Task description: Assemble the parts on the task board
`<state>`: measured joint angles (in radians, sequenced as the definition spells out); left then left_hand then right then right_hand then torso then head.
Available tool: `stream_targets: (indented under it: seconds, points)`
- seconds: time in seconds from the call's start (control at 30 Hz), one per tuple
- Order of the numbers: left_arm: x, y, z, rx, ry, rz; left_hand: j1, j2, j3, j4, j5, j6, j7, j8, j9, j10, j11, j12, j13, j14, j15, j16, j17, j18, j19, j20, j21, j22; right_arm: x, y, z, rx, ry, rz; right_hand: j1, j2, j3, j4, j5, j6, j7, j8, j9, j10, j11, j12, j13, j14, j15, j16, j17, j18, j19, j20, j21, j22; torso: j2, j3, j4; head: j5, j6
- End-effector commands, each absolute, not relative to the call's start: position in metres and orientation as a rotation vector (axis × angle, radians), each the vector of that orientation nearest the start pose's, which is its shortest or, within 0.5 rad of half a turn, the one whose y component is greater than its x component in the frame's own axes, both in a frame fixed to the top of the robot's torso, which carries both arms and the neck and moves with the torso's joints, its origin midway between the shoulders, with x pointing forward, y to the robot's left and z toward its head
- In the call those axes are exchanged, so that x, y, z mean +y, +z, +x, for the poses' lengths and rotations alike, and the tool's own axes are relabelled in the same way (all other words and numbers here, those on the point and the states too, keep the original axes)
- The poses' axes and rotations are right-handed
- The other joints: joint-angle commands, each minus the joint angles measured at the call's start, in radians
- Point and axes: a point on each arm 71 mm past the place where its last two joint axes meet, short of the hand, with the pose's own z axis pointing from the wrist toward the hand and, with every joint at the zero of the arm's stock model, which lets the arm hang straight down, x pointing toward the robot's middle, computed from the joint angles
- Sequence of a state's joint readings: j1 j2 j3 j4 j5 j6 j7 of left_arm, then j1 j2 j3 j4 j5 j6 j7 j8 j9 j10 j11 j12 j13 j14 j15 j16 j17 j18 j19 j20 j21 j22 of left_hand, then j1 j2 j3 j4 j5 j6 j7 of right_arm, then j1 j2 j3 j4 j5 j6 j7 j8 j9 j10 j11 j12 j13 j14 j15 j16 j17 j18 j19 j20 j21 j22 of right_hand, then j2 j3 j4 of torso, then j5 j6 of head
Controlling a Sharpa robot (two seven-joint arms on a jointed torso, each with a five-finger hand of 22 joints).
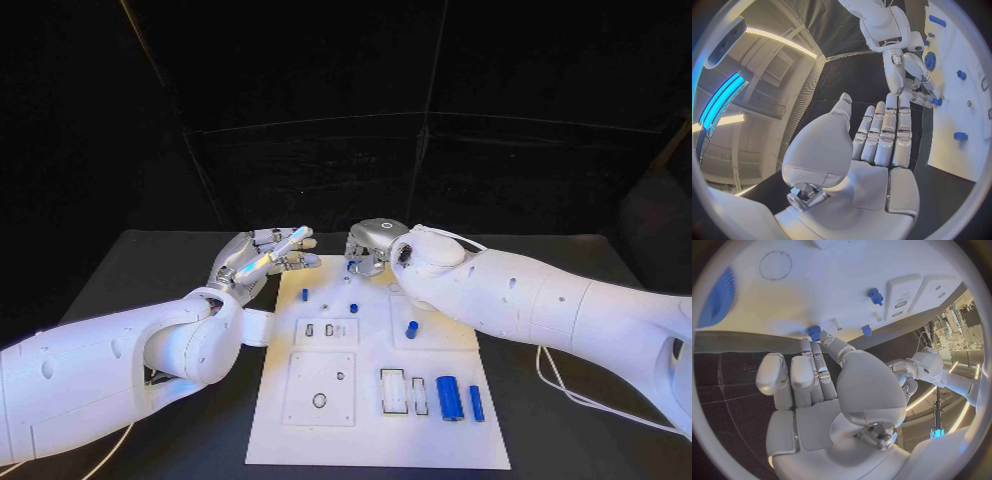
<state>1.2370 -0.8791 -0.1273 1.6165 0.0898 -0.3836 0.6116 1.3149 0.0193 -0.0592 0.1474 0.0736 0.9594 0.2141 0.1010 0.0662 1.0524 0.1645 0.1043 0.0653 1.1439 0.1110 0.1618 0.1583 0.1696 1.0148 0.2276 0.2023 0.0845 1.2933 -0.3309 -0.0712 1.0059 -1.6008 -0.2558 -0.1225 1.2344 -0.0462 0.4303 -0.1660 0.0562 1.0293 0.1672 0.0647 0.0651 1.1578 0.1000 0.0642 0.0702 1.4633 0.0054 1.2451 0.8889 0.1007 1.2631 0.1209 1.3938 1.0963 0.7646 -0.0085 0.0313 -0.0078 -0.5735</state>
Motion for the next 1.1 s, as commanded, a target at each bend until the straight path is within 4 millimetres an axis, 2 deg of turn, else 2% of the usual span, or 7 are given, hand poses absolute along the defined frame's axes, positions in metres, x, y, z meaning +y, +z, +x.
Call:
stream_targets:
  seconds: [0.03, 0.47, 0.63, 0.73, 0.83, 0.9, 1.1]
  points:
    - [0.207, -0.172, 0.468, 1.257, -1.637, -1.074, -0.002, 0.011, 0.001, -0.005, -0.004, 0.003, 0.005, -0.006, -0.001, -0.001, 0.002, -0.007, -0.002, -0.003, 0.006, -0.007, 0.002, 0.013, 0.007, -0.002, -0.005, -0.002, -0.073, -0.166, 0.568, 1.587, 0.499, -0.371, 0.0, -0.026, -0.007, 0.011, -0.006, -0.06, 0.001, -0.005, -0.003, -0.036, 0.006, 0.0, -0.004, -0.005, 0.013, -0.015, -0.026, 0.001, -0.021, 0.004, -0.013, -0.025, 0.0, -0.0002, -0.0005, 0.002, 0.0]
    - [0.213, -0.172, 0.469, 1.251, -1.625, -1.077, -0.002, 0.011, 0.0, -0.006, -0.004, 0.003, 0.006, -0.007, -0.002, -0.002, 0.002, -0.008, -0.002, -0.004, 0.006, -0.009, 0.002, 0.013, 0.007, -0.001, -0.007, -0.003, -0.117, -0.154, 0.548, 1.527, 0.568, -0.255, 0.015, -0.037, -0.028, 0.042, 0.006, -0.055, 0.01, 0.014, 0.009, 0.015, 0.0, 0.062, 0.014, 0.0, 0.011, -0.002, -0.016, 0.0, -0.01, 0.007, -0.009, -0.012, -0.004, -0.0004, -0.0066, -0.002, 0.007]
    - [0.215, -0.172, 0.469, 1.25, -1.622, -1.077, -0.002, 0.011, 0.0, -0.006, -0.004, 0.003, 0.005, -0.008, -0.002, -0.001, 0.002, -0.008, -0.002, -0.004, 0.006, -0.009, 0.002, 0.013, 0.007, -0.001, -0.007, -0.003, -0.151, -0.15, 0.544, 1.591, 0.584, -0.112, -0.017, -0.088, -0.08, 0.073, 0.058, -0.052, -0.011, 0.01, 0.006, 0.153, -0.031, 0.155, 0.066, 0.013, -0.012, 0.032, 0.036, -0.01, 0.029, -0.011, 0.016, 0.04, -0.007, 0.0004, -0.0149, 0.002, 0.012]
    - [0.216, -0.172, 0.47, 1.249, -1.619, -1.078, -0.002, 0.012, 0.0, -0.006, -0.004, 0.003, 0.005, -0.008, -0.001, -0.001, 0.002, -0.008, -0.002, -0.004, 0.006, -0.009, 0.002, 0.013, 0.007, -0.001, -0.007, -0.003, -0.172, -0.153, 0.543, 1.658, 0.563, -0.039, -0.041, -0.117, -0.218, 0.139, 0.115, -0.08, -0.024, 0.003, 0.004, 0.206, -0.047, 0.279, 0.169, 0.038, -0.027, 0.108, 0.174, -0.025, 0.078, -0.029, 0.046, 0.109, -0.008, 0.0012, -0.0194, 0.003, 0.014]
    - [0.216, -0.172, 0.47, 1.249, -1.619, -1.078, -0.002, 0.012, 0.0, -0.006, -0.004, 0.003, 0.005, -0.008, -0.001, -0.001, 0.002, -0.008, -0.002, -0.004, 0.006, -0.009, 0.002, 0.013, 0.007, -0.001, -0.007, -0.003, -0.185, -0.156, 0.544, 1.7, 0.537, 0.0, 0.045, -0.09, -0.386, 0.246, 0.128, -0.102, -0.02, 0.007, 0.006, 0.116, -0.043, 0.475, 0.372, 0.044, -0.025, 0.163, 0.271, -0.034, 0.102, -0.025, 0.063, 0.149, -0.007, 0.0014, -0.0177, -0.002, 0.016]
    - [0.216, -0.172, 0.47, 1.249, -1.62, -1.078, -0.002, 0.012, 0.0, -0.006, -0.004, 0.003, 0.005, -0.008, -0.001, -0.001, 0.002, -0.008, -0.002, -0.004, 0.006, -0.009, 0.002, 0.013, 0.007, -0.001, -0.007, -0.003, -0.19, -0.157, 0.546, 1.714, 0.527, 0.016, 0.088, -0.077, -0.417, 0.312, 0.129, -0.107, -0.021, 0.008, 0.006, 0.057, -0.038, 0.573, 0.479, 0.044, -0.016, 0.176, 0.294, -0.034, 0.106, -0.023, 0.067, 0.158, -0.006, 0.0017, -0.0174, -0.003, 0.015]
    - [0.215, -0.173, 0.47, 1.25, -1.622, -1.077, -0.002, 0.012, 0.0, -0.006, -0.004, 0.003, 0.005, -0.008, -0.001, -0.001, 0.002, -0.008, -0.002, -0.004, 0.006, -0.009, 0.002, 0.013, 0.007, -0.001, -0.007, -0.003, -0.198, -0.161, 0.55, 1.753, 0.496, 0.041, 0.14, -0.095, -0.439, 0.375, 0.125, -0.121, -0.008, 0.007, 0.005, 0.045, -0.031, 0.738, 0.66, 0.052, -0.012, 0.203, 0.353, -0.037, 0.114, -0.017, 0.073, 0.173, -0.005, 0.0015, -0.0156, -0.005, 0.012]
